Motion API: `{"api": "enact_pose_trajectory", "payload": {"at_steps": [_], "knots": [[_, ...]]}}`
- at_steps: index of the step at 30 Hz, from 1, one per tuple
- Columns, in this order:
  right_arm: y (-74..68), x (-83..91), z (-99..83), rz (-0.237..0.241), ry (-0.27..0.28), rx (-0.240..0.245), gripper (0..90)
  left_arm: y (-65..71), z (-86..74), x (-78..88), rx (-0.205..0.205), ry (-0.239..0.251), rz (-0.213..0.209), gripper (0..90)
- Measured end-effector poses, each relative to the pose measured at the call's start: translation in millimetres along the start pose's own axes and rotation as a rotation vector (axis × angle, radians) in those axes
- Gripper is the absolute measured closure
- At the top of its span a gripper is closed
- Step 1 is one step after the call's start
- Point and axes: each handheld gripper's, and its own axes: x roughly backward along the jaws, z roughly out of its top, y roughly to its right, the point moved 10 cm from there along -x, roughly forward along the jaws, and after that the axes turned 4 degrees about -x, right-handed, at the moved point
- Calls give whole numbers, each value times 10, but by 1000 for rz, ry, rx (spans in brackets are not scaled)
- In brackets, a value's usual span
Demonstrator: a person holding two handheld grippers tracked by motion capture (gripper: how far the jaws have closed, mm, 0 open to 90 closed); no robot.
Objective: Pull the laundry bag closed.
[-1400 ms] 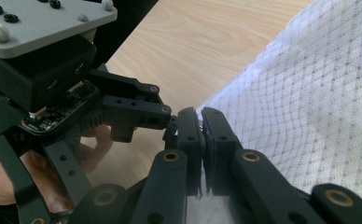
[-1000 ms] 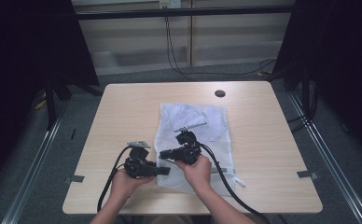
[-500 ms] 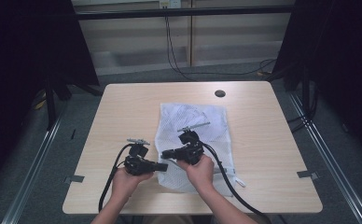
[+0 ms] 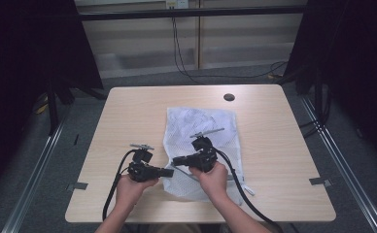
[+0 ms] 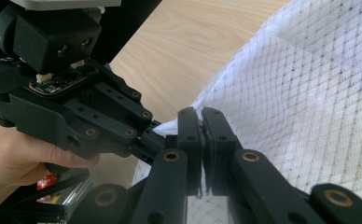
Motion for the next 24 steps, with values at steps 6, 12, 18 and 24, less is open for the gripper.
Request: {"api": "enact_pose_trajectory", "payload": {"at_steps": [6,12,18,24], "knots": [[0,0,-8,8,-9,1,871,0,-9,8,5,-3,5,891],[1,7,-11,20,-12,-3,871,-7,-8,27,7,1,7,892],[-21,-7,-24,40,-19,-3,872,-24,-17,61,31,6,7,893],[-2,1,-25,48,-18,-12,871,-19,-4,44,17,6,14,890]]}}
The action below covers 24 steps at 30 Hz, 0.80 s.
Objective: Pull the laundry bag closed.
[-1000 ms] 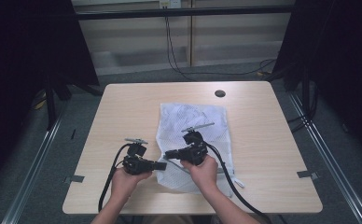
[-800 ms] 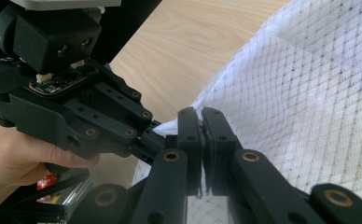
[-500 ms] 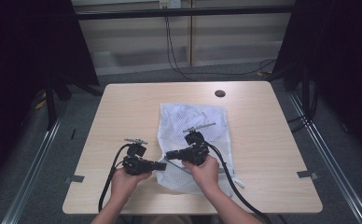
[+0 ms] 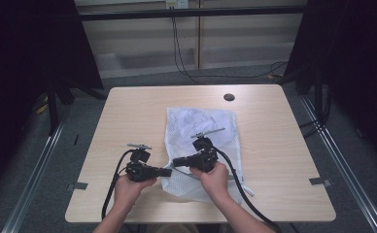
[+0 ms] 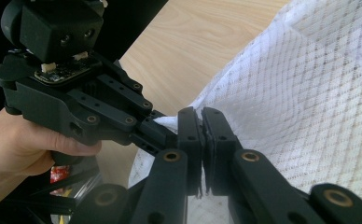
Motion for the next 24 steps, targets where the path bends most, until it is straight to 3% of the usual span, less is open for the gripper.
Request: {"api": "enact_pose_trajectory", "payload": {"at_steps": [5,7,12,15,17,20,24], "knots": [[-4,2,15,6,3,-2,871,11,5,15,5,8,-20,858],[1,-5,25,10,3,-4,871,-6,6,22,11,6,-17,795],[1,-20,6,0,-15,6,870,4,11,1,11,-10,-19,780],[-13,-30,5,8,-18,11,870,26,6,-21,-14,-41,-21,854],[-12,-32,-4,1,-27,11,871,24,1,-35,14,-50,-12,886],[5,-11,-3,-7,-22,10,872,6,37,-6,47,-18,-11,893],[-8,25,10,9,-11,11,872,13,53,8,38,-13,-8,894]]}}
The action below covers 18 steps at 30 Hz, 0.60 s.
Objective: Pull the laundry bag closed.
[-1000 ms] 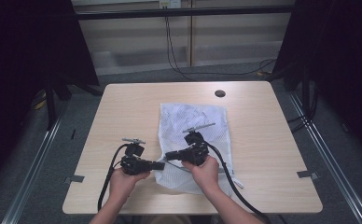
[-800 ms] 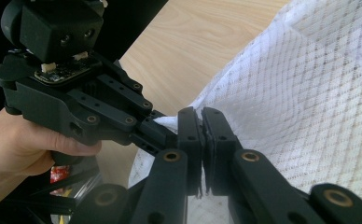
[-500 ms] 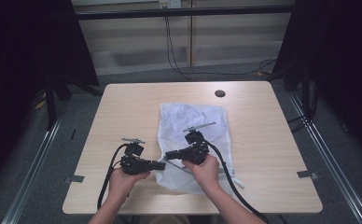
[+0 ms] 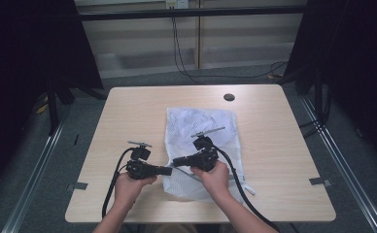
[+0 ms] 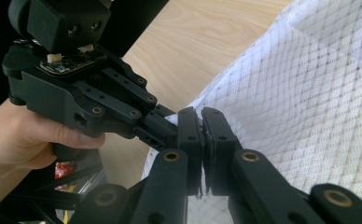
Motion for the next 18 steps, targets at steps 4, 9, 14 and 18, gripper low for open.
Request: {"api": "enact_pose_trajectory", "payload": {"at_steps": [4,9,14,18], "knots": [[25,33,-19,-6,-5,7,873,4,6,9,12,13,-7,895],[81,92,-45,-5,-3,5,873,2,-1,11,-8,8,-1,895],[92,118,-56,-7,-6,5,873,14,8,15,9,20,-16,895],[101,137,-65,-4,-5,3,872,16,8,17,5,23,-11,895]]}}
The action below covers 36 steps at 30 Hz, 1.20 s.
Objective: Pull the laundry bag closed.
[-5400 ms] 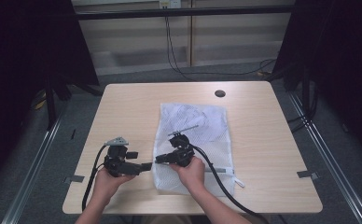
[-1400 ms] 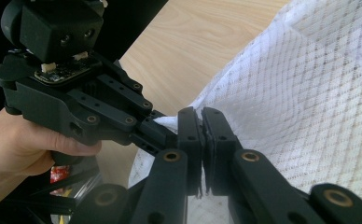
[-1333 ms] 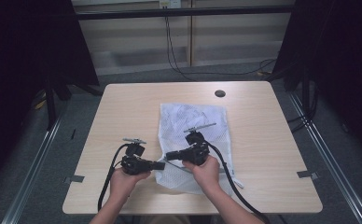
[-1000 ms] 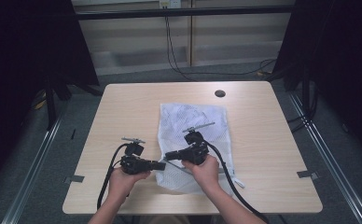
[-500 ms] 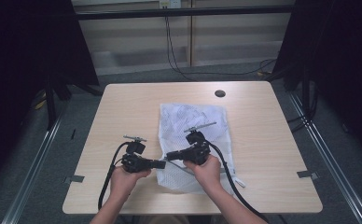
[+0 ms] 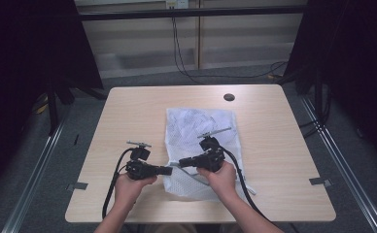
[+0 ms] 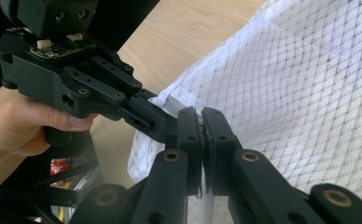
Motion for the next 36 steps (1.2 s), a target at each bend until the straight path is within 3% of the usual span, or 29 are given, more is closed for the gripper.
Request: {"api": "enact_pose_trajectory", "payload": {"at_steps": [10,21,27,36], "knots": [[122,106,-47,-6,15,-16,872,-26,-13,54,18,14,-3,895],[114,167,-82,10,20,-5,871,4,-20,40,12,17,-8,895],[173,221,-106,20,27,-25,871,6,-23,20,11,12,-11,895],[208,252,-132,8,19,-12,872,15,-27,-24,11,6,-17,894]]}}
